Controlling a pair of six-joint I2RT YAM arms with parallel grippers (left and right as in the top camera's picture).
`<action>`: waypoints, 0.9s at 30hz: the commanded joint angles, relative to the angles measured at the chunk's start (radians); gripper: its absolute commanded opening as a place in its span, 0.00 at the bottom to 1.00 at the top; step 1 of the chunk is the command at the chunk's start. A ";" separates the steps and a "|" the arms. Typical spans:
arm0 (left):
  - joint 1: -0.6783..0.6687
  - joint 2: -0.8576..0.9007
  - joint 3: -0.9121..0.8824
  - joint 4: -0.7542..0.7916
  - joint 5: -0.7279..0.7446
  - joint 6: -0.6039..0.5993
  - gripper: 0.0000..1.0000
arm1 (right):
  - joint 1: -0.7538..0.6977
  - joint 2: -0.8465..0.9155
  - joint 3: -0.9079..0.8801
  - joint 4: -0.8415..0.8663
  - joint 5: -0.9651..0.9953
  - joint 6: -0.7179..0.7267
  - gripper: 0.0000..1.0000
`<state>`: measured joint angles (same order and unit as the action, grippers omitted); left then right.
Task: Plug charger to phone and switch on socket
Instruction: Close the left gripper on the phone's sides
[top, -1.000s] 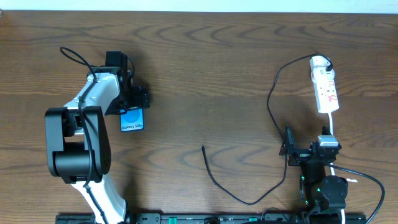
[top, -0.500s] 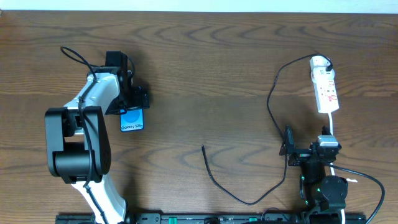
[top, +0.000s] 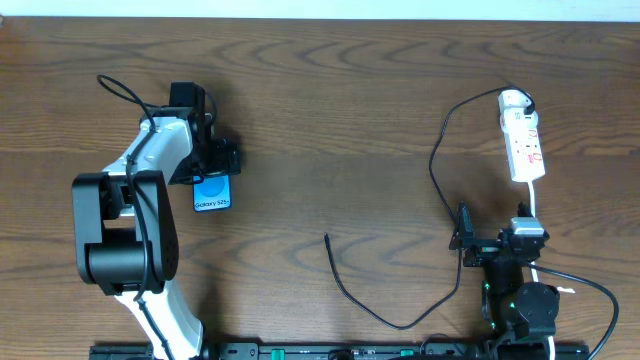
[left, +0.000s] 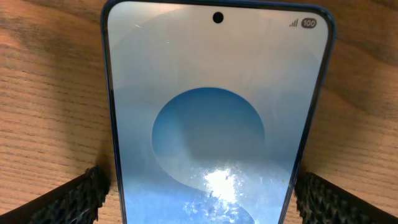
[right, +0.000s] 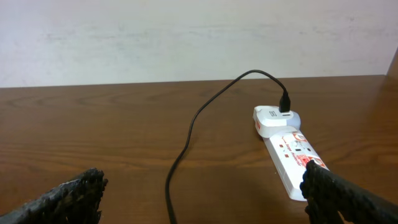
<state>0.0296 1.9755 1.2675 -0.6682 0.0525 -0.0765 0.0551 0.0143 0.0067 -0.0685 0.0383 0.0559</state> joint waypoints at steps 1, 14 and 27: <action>-0.003 0.013 -0.003 0.001 -0.012 0.016 0.97 | 0.005 -0.008 -0.001 -0.003 0.008 -0.009 0.99; -0.003 0.013 -0.003 0.001 -0.013 0.016 0.90 | 0.005 -0.008 -0.001 -0.003 0.008 -0.009 0.99; -0.003 0.013 -0.003 0.001 -0.013 0.016 0.85 | 0.005 -0.008 -0.001 -0.003 0.008 -0.009 0.99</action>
<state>0.0296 1.9755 1.2675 -0.6682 0.0528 -0.0734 0.0551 0.0143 0.0067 -0.0685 0.0383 0.0559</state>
